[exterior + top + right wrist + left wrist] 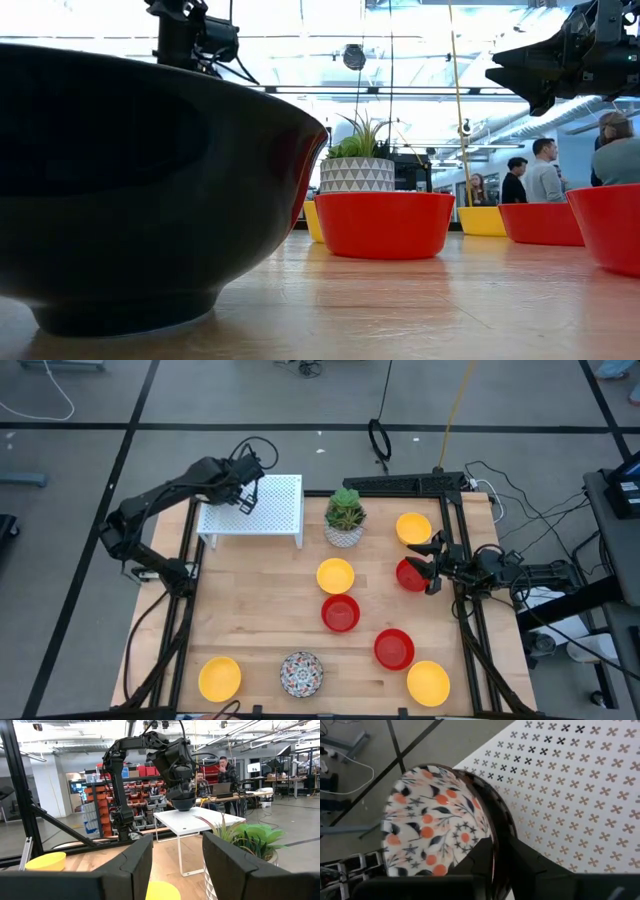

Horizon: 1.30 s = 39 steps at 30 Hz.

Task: Pick & Place Mini bowls
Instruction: Stack the orange patterned bowl on top of the orange patterned bowl on the shelf

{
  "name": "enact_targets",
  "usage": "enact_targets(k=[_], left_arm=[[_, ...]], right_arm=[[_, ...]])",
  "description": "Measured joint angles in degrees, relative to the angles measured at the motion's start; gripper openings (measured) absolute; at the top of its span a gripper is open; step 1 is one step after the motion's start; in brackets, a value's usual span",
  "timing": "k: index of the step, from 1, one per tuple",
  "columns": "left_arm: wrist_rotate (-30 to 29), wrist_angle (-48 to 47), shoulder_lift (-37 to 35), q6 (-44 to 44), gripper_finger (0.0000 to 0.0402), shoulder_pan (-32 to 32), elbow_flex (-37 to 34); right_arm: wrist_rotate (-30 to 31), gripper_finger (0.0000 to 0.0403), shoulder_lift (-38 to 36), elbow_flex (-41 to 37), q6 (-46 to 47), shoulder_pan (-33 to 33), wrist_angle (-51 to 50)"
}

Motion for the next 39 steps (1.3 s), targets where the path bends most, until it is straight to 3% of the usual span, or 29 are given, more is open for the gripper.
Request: enact_targets(k=[10, 20, 29, 39], left_arm=[[-1.27, 0.28, -0.30, 0.70, 0.0104, -0.12, -0.38], [-3.53, 0.36, -5.11, 1.25, 0.0189, -3.32, -0.41], [-7.99, 2.71, -11.02, 1.03, 0.0200, -10.71, -0.41], [5.28, 7.83, -9.29, -10.71, 0.0200, -27.73, -0.36]], right_arm=[[0.00, 0.0160, 0.00, 0.01, 0.00, 0.00, 0.00], [0.00, 0.0160, 0.00, 0.01, 0.00, 0.00, 0.00], [0.00, 0.0160, 0.00, 0.00, 0.00, -0.01, 0.00], [0.00, 0.0160, -0.02, 0.00, 0.00, 0.01, 0.00]])
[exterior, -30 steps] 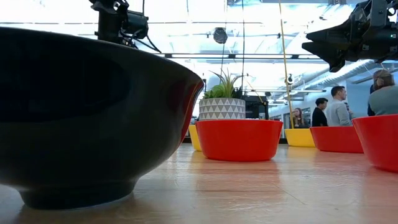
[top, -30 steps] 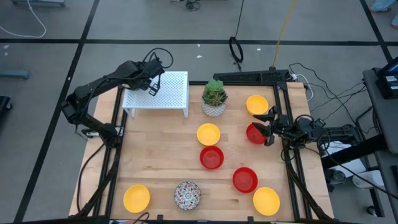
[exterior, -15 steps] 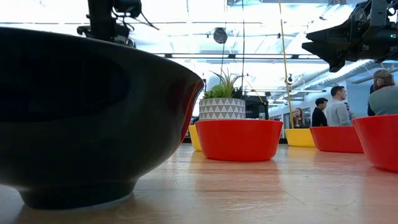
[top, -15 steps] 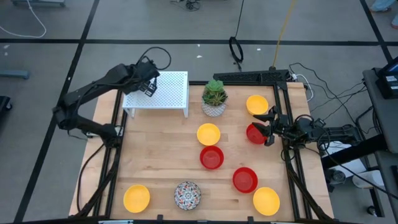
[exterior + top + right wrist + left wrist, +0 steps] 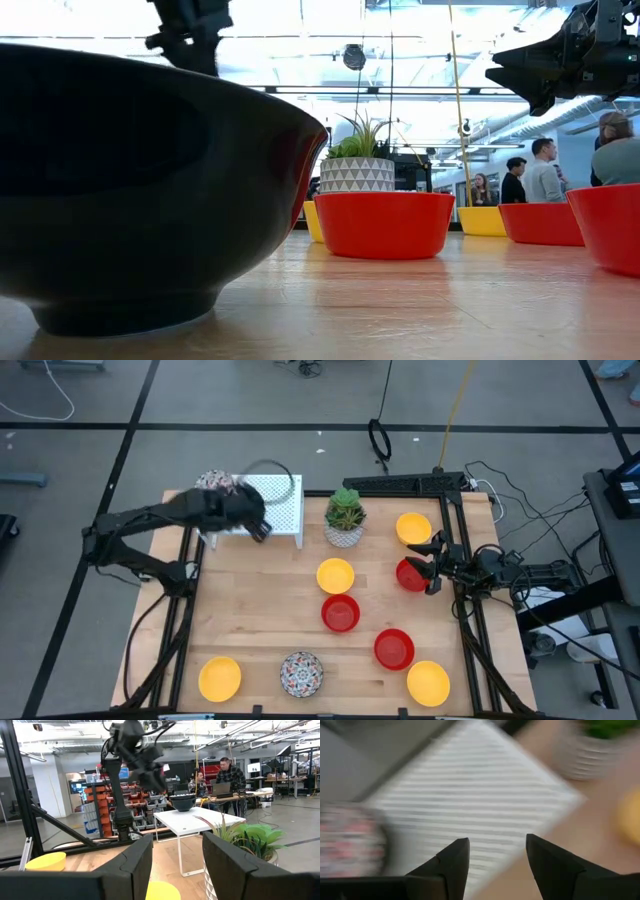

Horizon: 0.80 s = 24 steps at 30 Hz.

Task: Pick & Place Mini bowls
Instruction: Stack the orange patterned bowl on top of the orange patterned bowl on the shelf

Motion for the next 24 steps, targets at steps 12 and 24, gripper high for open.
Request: enact_targets(k=[12, 24], left_arm=[[5.21, 7.90, 15.10, -17.11, 0.0200, -27.97, 0.00], [18.97, 19.50, 28.88, -32.45, 0.0200, -40.96, -0.09]], right_arm=[[0.00, 0.0160, 0.00, 0.00, 0.00, -0.02, -0.01], [0.00, 0.0160, 0.00, 0.01, 0.00, 0.00, 0.01]])
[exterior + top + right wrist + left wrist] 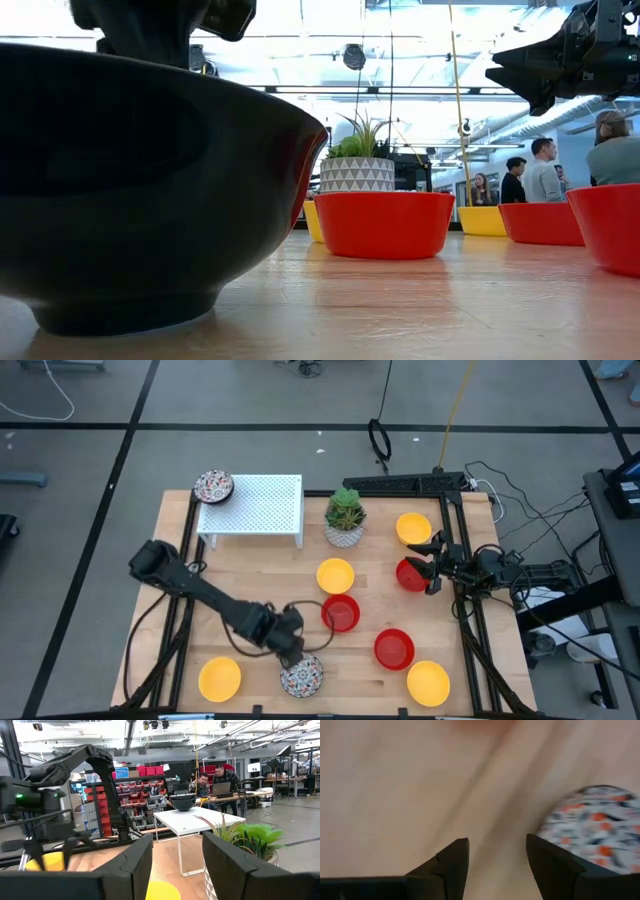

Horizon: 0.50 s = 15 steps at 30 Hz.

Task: Pick & Place Mini bowls
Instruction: Stack the orange patterned bowl on top of the orange patterned bowl on the shelf

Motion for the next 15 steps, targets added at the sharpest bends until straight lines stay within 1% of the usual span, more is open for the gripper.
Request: enact_targets(k=[4, 6, 11, 15], left_arm=[[0.26, 4.52, 1.49, -4.42, 0.0200, -2.64, 0.02], [-0.18, 5.54, 2.21, -5.07, 0.0200, -3.68, 0.02], [-1.30, 5.81, 5.73, -6.31, 0.0200, -4.58, 0.07], [-1.54, 9.06, 7.89, -7.26, 0.0200, -4.62, 0.07]], right_arm=[[0.00, 0.0160, 0.01, -0.01, 0.00, -0.02, 0.00], [0.00, 0.0160, 0.00, 0.00, 0.00, -0.01, 0.03], [0.00, 0.0160, 0.02, 0.00, 0.00, 0.00, -0.01], [0.00, 0.0160, 0.05, -0.01, 0.00, -0.02, 0.51]])
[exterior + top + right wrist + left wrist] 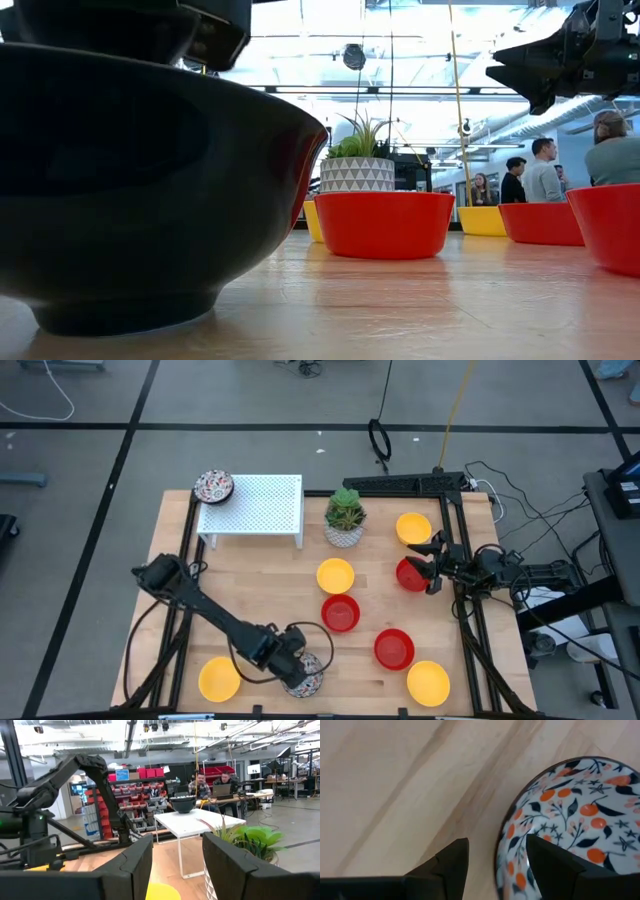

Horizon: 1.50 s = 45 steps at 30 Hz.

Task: Pick & Place Mini bowls
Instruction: Stack the orange patterned bowl on top of the orange patterned bowl on the shelf

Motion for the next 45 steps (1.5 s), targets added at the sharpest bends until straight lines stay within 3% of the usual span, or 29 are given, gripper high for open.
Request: enact_targets(k=[6, 14, 20, 25, 32, 37, 45], left_arm=[[-0.41, 5.47, 2.07, 1.01, 0.0177, -0.20, 0.00], [0.08, 6.56, 1.48, 3.65, 0.0018, 0.89, 0.00], [-0.25, 4.48, -1.31, 7.20, 0.0031, 4.22, -0.02], [-3.58, 2.69, -6.67, 17.26, 0.0013, 9.50, 0.07], [-7.60, 2.49, -15.97, 29.80, 0.0031, 18.49, 0.11], [-9.52, 2.30, -21.31, 32.70, 0.0016, 22.97, 0.11], [-19.13, -5.11, -27.62, 31.45, 0.0027, 28.92, 0.15]], right_arm=[[0.02, 0.0160, 0.06, -0.01, 0.00, 0.02, -0.07], [0.00, 0.0160, 0.06, -0.01, 0.00, 0.00, -0.07], [0.02, 0.0160, 0.08, 0.01, 0.00, 0.02, -0.08], [0.00, 0.0160, 0.51, 0.00, 0.00, 0.00, -0.13], [0.00, 0.0160, 1.09, -0.01, 0.00, 0.00, -0.50], [0.01, 0.0160, 1.19, 0.01, 0.00, 0.01, -0.49], [0.00, 0.0160, 1.23, 0.01, 0.00, 0.00, -0.39]])
